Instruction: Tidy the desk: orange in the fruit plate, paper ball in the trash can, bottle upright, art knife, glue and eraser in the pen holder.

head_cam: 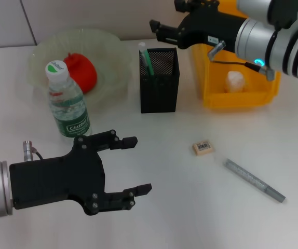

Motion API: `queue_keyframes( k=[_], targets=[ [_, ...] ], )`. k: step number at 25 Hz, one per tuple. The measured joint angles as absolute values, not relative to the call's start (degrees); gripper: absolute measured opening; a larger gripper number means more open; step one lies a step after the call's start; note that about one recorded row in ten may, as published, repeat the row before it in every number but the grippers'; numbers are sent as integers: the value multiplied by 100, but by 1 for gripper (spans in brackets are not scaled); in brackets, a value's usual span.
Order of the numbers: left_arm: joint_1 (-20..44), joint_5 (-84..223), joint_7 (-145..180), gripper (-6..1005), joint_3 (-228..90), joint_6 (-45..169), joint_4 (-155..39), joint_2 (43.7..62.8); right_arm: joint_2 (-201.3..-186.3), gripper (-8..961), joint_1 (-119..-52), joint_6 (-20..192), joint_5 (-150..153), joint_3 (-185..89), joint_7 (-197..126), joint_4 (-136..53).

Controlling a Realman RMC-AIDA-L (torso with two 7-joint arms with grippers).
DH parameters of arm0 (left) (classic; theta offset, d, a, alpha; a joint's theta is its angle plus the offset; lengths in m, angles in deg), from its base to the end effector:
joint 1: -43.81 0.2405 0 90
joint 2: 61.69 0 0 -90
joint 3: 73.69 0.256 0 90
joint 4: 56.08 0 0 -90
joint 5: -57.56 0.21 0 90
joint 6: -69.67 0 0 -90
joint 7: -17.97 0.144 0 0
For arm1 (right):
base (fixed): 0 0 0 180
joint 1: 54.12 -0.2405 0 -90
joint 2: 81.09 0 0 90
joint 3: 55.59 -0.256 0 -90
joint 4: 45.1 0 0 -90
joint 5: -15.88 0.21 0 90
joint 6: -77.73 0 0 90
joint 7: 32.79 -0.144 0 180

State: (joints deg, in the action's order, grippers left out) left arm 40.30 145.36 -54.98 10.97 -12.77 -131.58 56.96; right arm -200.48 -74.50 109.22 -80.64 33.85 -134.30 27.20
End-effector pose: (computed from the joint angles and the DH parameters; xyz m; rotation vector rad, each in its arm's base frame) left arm -0.1974 0.2479 -0.0136 -2.8293 0.0626 -0.7314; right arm 0.1557 0.3940 -0.0012 -2.2361 0.3999 0.5465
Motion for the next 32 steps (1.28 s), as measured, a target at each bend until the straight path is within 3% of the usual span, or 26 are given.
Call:
queue_keyframes(
  k=[1, 8, 32],
  targets=[
    [4032, 14536, -5498, 785, 1100, -1277, -13158, 5695, -20048, 726, -7392, 10945, -8064, 3381, -13492, 2829],
    [4040, 14536, -5518, 785, 1115, -1277, -13158, 5696, -20044, 726, -7137, 11614, -8119, 3056, -13870, 3405],
    [4037, 14530, -5528, 785, 1142, -1273, -13158, 5687, -20019, 726, -7190, 14893, -9059, 913, -15161, 4002]
  ],
)
